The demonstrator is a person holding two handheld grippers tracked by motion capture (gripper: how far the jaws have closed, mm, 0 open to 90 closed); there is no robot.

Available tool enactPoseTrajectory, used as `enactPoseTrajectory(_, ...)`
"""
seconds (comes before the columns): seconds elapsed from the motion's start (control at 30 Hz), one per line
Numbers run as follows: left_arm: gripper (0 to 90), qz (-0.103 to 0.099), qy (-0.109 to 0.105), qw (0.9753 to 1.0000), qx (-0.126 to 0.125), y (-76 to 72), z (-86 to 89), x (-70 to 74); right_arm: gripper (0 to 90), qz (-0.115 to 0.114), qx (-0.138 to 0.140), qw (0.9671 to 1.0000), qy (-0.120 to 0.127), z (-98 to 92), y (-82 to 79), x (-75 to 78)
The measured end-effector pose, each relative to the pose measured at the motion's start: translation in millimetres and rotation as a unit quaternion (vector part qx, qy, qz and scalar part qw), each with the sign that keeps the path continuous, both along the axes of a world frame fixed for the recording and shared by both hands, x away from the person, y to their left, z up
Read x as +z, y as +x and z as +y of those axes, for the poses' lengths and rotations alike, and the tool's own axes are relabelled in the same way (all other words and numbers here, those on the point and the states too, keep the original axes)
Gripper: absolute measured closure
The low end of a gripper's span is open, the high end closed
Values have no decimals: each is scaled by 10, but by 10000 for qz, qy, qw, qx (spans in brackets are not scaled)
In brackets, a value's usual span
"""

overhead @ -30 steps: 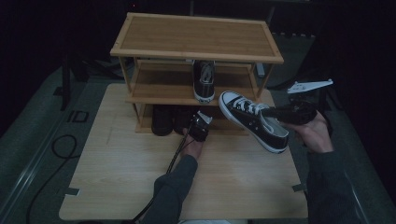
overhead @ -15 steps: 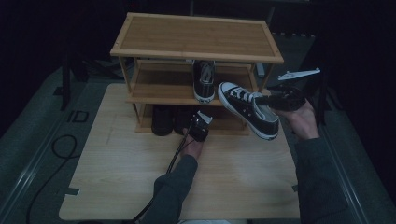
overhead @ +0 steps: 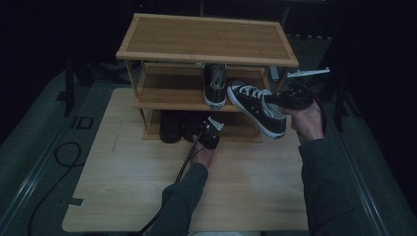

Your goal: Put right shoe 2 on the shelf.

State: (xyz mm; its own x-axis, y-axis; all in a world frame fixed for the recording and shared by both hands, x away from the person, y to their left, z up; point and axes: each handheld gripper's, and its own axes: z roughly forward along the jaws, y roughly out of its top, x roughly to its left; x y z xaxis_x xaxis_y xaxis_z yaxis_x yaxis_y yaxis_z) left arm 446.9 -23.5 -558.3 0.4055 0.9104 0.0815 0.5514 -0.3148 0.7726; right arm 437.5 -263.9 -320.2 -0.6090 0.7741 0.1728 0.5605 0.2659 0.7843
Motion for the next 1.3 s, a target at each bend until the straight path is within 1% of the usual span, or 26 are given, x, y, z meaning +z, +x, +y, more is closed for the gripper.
enactPoseTrajectory(0.03,900,5,6,10000,3,0,0,1,885,12,-13,10000,40,7,7,-2)
enactPoseTrajectory(0.13,900,-6,9,10000,-3,0,-2,0,884,-33,-62,10000,21,38,20,-4)
enactPoseTrajectory(0.2,900,-5,13,10000,-5,0,-2,0,884,-40,-79,9999,66,65,33,-7)
enactPoseTrajectory(0.3,900,-5,11,10000,-5,0,-2,0,884,-69,-145,9999,48,117,45,-10)
enactPoseTrajectory(0.43,900,-6,23,10000,-1,-2,-4,1,884,-81,-265,9996,47,141,51,-9)
enactPoseTrajectory(0.5,900,-9,28,10000,0,-2,-5,0,884,-93,-318,9994,86,149,55,-19)
enactPoseTrajectory(0.57,900,-8,14,10000,-4,0,-3,0,884,-53,-406,9989,218,181,84,-50)
enactPoseTrajectory(0.7,900,-7,24,10000,0,-1,-4,0,883,-55,-461,9987,208,168,93,-61)
enactPoseTrajectory(0.77,900,-8,31,10000,0,-2,-5,0,880,-14,-428,9987,259,162,100,-66)
enactPoseTrajectory(0.83,900,-12,36,10000,1,-3,-6,0,865,15,-427,9987,283,157,104,-67)
enactPoseTrajectory(0.87,900,-12,32,10000,2,-3,-6,0,843,20,-418,9987,288,153,104,-67)
enactPoseTrajectory(0.93,900,-11,34,10000,1,-2,-6,0,787,10,-433,9988,212,143,97,-62)
enactPoseTrajectory(1.03,900,-11,35,10000,0,-2,-6,0,745,17,-410,9990,148,123,77,-48)
enactPoseTrajectory(1.17,900,-14,35,10000,2,-3,-7,0,727,-72,-353,9993,45,106,33,-27)
enactPoseTrajectory(1.3,900,-21,38,10000,-2,-3,-7,-1,709,-117,-337,9993,97,71,-8,10)
